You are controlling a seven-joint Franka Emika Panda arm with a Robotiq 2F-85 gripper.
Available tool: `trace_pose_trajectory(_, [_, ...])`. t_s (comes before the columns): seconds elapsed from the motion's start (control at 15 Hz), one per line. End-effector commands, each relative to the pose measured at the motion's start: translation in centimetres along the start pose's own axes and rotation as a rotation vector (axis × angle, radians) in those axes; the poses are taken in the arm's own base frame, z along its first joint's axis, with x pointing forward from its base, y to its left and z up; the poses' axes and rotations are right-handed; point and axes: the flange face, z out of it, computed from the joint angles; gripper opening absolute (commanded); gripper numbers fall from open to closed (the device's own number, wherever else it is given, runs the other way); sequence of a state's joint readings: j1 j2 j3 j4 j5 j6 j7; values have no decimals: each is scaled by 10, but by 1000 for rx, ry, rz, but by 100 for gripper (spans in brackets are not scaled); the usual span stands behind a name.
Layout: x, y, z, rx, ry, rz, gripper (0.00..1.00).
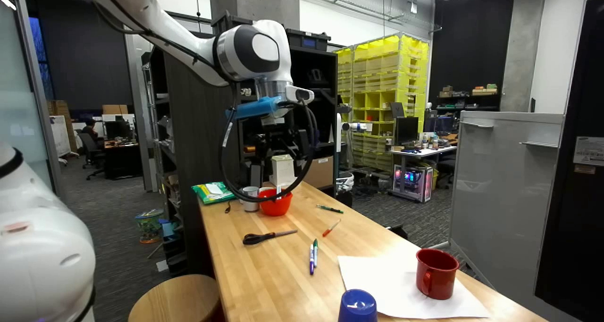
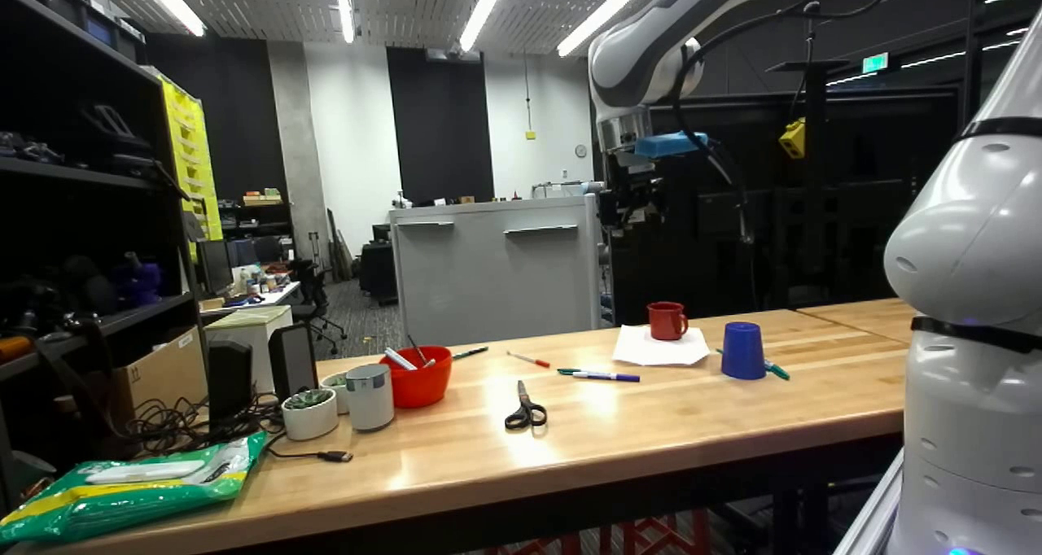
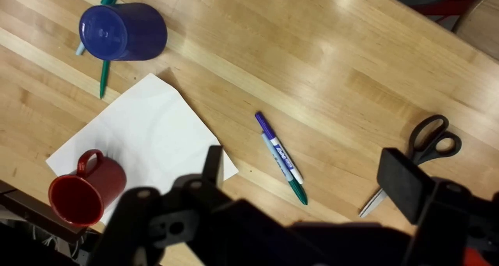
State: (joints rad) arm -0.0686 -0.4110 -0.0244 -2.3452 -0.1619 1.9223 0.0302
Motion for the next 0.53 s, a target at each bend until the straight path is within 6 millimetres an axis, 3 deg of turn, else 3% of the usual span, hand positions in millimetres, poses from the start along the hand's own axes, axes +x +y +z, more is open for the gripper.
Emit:
trace_pose_trajectory(0.0, [-8,38,12,14,-35,90,100])
trace_pose_trajectory(0.47, [-37,112,54,52,-68,279,100])
